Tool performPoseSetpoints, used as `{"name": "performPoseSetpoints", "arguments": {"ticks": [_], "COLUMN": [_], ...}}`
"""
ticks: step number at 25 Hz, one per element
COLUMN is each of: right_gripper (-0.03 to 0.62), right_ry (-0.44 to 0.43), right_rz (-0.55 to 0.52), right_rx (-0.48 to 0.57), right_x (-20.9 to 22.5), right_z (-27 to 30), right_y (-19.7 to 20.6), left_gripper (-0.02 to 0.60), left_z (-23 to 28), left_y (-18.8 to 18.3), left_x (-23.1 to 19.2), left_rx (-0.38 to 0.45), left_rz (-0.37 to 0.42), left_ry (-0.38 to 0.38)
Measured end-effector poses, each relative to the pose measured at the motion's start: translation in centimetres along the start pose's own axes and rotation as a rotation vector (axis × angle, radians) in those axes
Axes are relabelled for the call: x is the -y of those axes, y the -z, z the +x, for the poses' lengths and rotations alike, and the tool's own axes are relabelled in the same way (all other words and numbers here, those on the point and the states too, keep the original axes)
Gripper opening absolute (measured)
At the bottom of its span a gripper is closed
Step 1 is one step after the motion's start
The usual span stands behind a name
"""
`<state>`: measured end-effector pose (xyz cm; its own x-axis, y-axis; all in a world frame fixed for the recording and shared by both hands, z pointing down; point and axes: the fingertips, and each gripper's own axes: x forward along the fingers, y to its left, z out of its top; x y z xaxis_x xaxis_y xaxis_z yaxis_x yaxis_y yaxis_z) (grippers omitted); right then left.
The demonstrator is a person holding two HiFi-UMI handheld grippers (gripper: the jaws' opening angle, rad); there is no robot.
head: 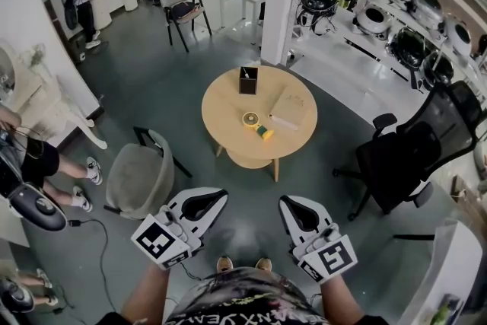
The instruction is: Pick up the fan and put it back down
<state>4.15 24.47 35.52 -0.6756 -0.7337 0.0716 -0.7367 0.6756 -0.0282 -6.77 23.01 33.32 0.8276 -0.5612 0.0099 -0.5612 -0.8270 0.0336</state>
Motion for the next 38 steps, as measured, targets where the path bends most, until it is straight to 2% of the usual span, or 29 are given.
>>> {"name": "performPoseSetpoints", "arguments": {"ticks": [8, 13, 18, 24, 32, 38], "right_gripper": [0.056, 0.154, 0.196, 0.325, 0.584, 0.588], "right_ry": [-0.018, -0.053, -0.070, -0.108, -0.148, -0.140], "right_rz": [-0.003, 0.000, -0.007, 0.007, -0.048, -0.056], "right_rx": [0.004, 0.006, 0.002, 0.001, -0.034, -0.029], "right_x": [0.0, -0.5, -0.7, -1.1, -2.1, -2.2], "right_z": [0.0, 0.0, -0.1, -0.1, 0.6, 0.6], "right_y": [-0.1, -0.3, -0.2, -0.4, 0.4, 0.3], "left_gripper": [0.012, 0.012, 0.012, 0.012, 0.012, 0.012], "left_z": [0.4, 0.4, 0.5, 0.5, 0.6, 0.5], "left_y": [0.2, 0.1, 0.1, 0.0, 0.4, 0.4], "left_x": [0.0, -0.1, -0.2, -0.1, 0.1, 0.2], "left_rx": [-0.004, -0.006, -0.003, -0.006, -0.007, -0.001], "left_rz": [-0.006, -0.008, -0.011, -0.012, -0.015, -0.017], "left_ry": [0.002, -0.002, -0.001, -0.001, 0.001, 0.005]}}
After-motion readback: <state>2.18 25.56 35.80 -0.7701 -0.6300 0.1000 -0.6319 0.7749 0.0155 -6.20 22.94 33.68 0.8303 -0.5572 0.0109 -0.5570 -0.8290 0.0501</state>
